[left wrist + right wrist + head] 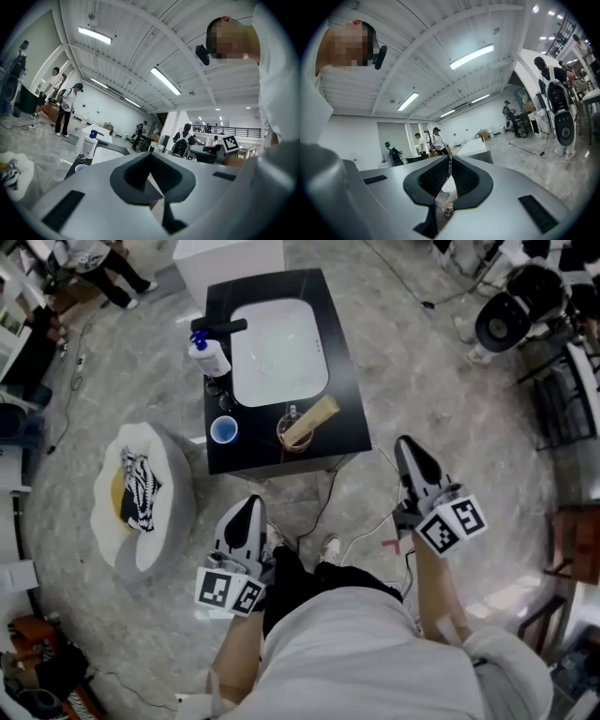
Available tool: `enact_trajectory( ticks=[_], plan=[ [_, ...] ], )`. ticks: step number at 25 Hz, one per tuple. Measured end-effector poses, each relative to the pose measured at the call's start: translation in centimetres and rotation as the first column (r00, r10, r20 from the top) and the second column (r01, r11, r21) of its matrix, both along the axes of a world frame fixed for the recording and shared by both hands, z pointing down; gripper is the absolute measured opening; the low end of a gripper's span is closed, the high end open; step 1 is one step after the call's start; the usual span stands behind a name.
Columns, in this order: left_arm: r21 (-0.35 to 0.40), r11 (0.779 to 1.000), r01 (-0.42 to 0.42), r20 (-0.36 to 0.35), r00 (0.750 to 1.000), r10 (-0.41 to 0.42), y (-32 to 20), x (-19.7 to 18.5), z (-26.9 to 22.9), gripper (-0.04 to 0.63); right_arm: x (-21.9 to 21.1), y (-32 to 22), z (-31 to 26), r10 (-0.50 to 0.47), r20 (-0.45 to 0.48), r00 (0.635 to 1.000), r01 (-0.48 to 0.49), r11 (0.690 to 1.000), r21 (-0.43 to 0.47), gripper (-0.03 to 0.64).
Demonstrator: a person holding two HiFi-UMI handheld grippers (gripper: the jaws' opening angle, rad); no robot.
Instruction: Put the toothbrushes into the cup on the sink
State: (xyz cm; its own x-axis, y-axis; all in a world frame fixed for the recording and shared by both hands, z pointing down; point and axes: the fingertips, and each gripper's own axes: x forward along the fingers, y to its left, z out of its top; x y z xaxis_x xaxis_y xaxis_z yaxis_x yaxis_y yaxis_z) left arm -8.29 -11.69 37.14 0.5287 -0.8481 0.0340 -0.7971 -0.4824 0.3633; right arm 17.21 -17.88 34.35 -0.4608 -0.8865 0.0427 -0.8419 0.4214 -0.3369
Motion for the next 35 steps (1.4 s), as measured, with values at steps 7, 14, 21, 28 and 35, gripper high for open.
enact_trajectory(
  ticks=[7, 14, 21, 28, 35],
  plan=[
    [0.020, 1.000, 0.009, -0.005, 1.000, -0.009, 0.9, 0.8, -2.0, 0.003, -1.9, 1.2, -1.9, -0.079, -0.048, 0.996, 0.081, 0.996, 0.048, 0.049],
    [0.058, 0.997, 0.048, 0.008, 0.999, -0.049, 2.2, 0.3, -3.4, 0.003, -4.4, 3.2, -3.1, -0.169, -0.058, 0.984, 0.173, 0.982, 0.078, 0.049],
    [0.097, 0.992, 0.077, -0.012, 0.997, -0.076, 3.9, 0.9, -3.9, 0.003, -5.5, 4.6, -3.3, -0.225, -0.035, 0.974, 0.227, 0.970, 0.087, 0.049],
    [0.119, 0.987, 0.105, -0.012, 0.994, -0.104, 5.4, 0.7, -3.8, 0.003, -6.9, 6.2, -3.2, -0.274, -0.039, 0.961, 0.277, 0.955, 0.106, 0.049],
    [0.110, 0.988, 0.108, -0.004, 0.994, -0.108, 6.1, 0.9, -3.3, 0.003, -7.3, 6.3, -3.0, -0.287, -0.031, 0.957, 0.289, 0.952, 0.106, 0.049]
  ],
)
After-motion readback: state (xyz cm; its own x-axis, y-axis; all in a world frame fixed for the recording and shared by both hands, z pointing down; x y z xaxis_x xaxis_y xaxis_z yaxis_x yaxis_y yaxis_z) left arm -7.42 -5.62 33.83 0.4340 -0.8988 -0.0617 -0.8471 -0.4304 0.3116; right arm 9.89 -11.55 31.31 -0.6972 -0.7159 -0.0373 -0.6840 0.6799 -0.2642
